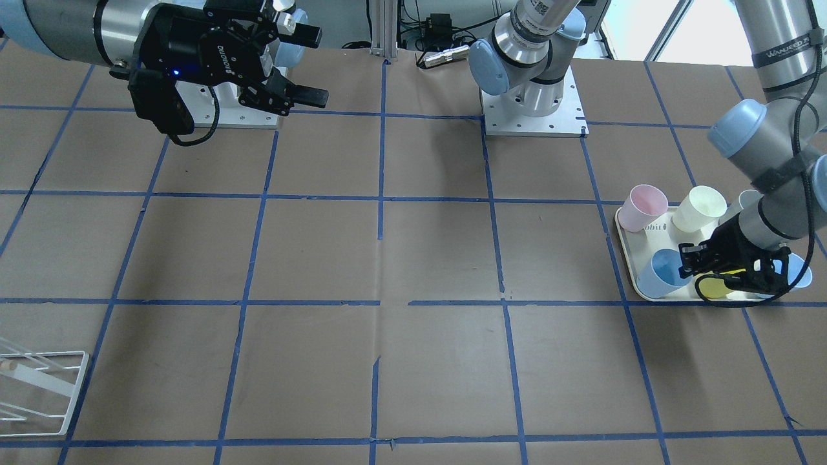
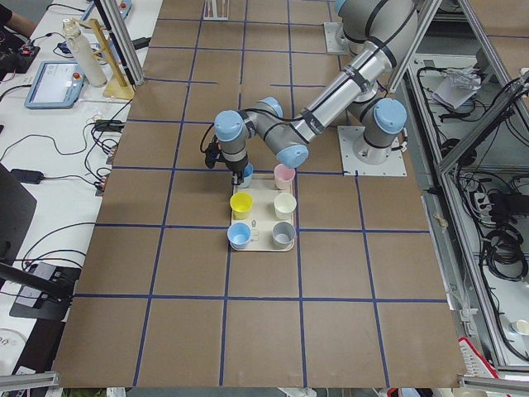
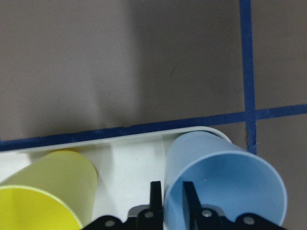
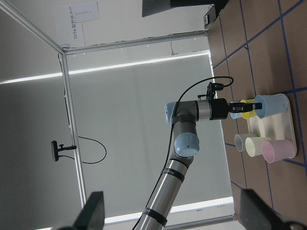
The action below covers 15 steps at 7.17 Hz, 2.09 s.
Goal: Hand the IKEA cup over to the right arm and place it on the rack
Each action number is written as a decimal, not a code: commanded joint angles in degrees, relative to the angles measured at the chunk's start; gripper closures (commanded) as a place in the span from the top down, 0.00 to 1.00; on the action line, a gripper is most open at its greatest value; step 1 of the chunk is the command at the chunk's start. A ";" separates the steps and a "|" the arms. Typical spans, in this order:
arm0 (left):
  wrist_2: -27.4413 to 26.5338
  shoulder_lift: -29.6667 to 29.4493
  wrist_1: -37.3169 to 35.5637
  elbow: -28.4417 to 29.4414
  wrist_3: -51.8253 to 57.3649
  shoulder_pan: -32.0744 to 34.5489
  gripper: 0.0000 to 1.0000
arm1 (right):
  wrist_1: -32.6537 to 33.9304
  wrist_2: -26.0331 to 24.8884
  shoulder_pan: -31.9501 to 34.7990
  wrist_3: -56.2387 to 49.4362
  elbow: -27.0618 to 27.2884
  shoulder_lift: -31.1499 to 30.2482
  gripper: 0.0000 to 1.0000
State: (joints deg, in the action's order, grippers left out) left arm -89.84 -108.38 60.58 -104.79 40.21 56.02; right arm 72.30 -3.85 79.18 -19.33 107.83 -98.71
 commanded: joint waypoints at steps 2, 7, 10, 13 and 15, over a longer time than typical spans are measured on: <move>2.80 4.13 10.54 5.36 0.92 0.49 0.00 | -0.05 1.64 0.01 0.43 0.01 0.19 1.00; 44.19 14.32 49.12 8.02 0.83 9.61 0.00 | -0.05 2.00 0.09 0.26 0.18 1.76 1.00; 67.43 18.81 59.64 5.31 0.83 18.13 0.00 | 0.04 2.09 -0.08 0.08 0.10 3.96 1.00; 80.67 20.40 58.69 -1.03 1.53 25.78 0.00 | -0.05 2.09 0.18 0.43 0.10 3.00 1.00; 86.03 21.37 58.25 -2.09 1.71 26.69 0.00 | -0.22 2.09 0.36 0.43 0.27 3.96 1.00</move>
State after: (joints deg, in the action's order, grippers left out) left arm -7.53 -87.59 119.14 -106.14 41.80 81.88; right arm 72.17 -1.80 79.47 -19.02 108.00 -95.14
